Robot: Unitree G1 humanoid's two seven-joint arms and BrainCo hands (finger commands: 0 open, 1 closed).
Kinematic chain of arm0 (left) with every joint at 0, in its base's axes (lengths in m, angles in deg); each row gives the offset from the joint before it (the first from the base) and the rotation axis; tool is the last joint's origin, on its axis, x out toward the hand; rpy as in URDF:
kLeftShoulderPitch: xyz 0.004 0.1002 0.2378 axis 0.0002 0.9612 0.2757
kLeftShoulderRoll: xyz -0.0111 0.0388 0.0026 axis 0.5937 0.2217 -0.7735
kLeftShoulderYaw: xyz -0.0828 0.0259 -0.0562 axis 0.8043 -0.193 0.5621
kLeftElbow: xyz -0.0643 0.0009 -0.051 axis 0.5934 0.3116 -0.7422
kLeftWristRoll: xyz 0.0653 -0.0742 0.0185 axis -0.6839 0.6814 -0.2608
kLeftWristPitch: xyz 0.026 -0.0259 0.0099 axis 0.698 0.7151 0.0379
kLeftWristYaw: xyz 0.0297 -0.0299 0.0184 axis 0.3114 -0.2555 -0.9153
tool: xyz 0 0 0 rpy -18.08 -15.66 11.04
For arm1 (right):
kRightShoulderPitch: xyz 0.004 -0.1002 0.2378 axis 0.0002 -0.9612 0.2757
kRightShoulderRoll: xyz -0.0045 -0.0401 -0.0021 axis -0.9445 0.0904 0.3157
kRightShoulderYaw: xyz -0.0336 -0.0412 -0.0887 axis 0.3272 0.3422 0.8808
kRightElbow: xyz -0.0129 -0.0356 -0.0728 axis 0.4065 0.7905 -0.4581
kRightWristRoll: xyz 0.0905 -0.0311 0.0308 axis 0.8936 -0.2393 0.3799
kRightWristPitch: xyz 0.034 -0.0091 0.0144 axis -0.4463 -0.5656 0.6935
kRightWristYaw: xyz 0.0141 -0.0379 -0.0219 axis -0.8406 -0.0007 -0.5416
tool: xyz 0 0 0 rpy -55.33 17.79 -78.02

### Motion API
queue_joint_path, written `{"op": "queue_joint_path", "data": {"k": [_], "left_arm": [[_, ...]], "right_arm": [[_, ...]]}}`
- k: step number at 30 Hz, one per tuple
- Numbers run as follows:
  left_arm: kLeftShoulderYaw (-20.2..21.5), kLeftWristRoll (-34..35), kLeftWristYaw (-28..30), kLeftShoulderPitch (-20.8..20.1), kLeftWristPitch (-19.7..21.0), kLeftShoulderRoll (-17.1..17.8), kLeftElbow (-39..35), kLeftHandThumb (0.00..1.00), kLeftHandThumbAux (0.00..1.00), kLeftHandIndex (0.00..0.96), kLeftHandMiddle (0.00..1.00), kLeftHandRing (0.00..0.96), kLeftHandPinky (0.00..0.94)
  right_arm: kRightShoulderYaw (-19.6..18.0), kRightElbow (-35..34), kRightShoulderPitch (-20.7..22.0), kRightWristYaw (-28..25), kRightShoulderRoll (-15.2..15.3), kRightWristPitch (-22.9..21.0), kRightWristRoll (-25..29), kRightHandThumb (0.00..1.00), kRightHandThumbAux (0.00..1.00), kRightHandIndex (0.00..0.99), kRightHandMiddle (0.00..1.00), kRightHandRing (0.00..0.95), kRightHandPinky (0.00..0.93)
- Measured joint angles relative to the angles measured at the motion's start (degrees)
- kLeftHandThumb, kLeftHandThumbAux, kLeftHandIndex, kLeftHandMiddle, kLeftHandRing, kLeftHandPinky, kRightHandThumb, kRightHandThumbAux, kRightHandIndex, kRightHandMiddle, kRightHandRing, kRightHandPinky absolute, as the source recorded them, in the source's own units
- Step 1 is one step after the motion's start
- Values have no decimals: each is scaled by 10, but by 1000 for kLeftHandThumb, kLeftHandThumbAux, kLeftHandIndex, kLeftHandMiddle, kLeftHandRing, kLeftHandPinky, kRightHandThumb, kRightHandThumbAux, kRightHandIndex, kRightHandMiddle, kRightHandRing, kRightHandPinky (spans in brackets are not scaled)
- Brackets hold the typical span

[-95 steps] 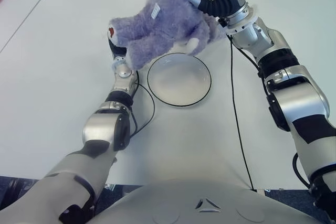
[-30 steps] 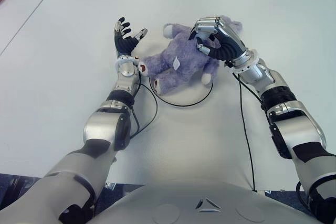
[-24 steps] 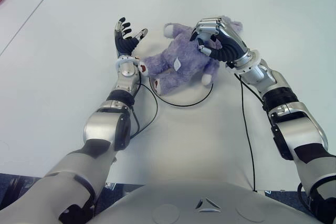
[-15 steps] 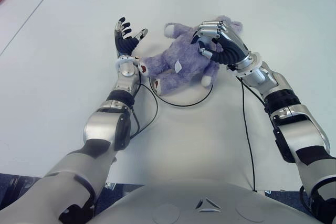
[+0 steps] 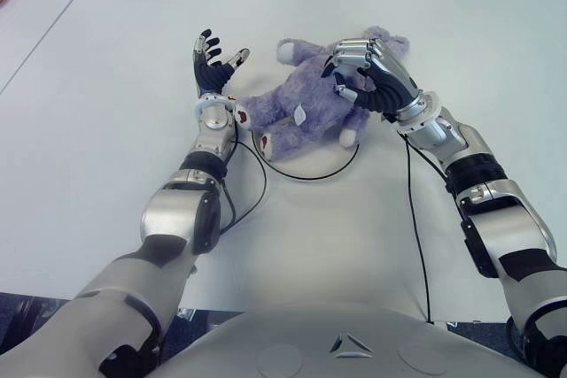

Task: Put the doll into the plate.

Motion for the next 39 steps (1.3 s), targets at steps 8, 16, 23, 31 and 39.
{"op": "queue_joint_path", "data": {"k": [8, 16, 23, 31, 39], "left_arm": [[0, 0, 0, 0, 0, 0, 0, 0, 745, 153, 232, 234, 252], [0, -1, 0, 0, 1, 0, 0, 0, 737, 149, 229, 230, 244], [0, -4, 0, -1, 6, 0, 0, 0, 736, 149, 220, 216, 228], [0, -5, 0, -1, 9, 0, 0, 0, 744, 157, 229, 223, 231], [-1, -11, 0, -2, 10, 0, 0, 0, 745, 151, 207, 196, 198]], "right_arm": [[1, 0, 0, 11, 0, 4, -10, 705, 721, 438, 896, 890, 885], [3, 0, 0, 23, 0, 5, -23, 705, 722, 438, 895, 890, 887], [4, 0, 0, 25, 0, 6, -25, 704, 722, 438, 895, 889, 885], [4, 0, 1, 33, -2, 5, -31, 704, 722, 438, 897, 891, 885], [4, -20, 8, 22, -12, -6, -29, 704, 722, 438, 887, 886, 880]]}}
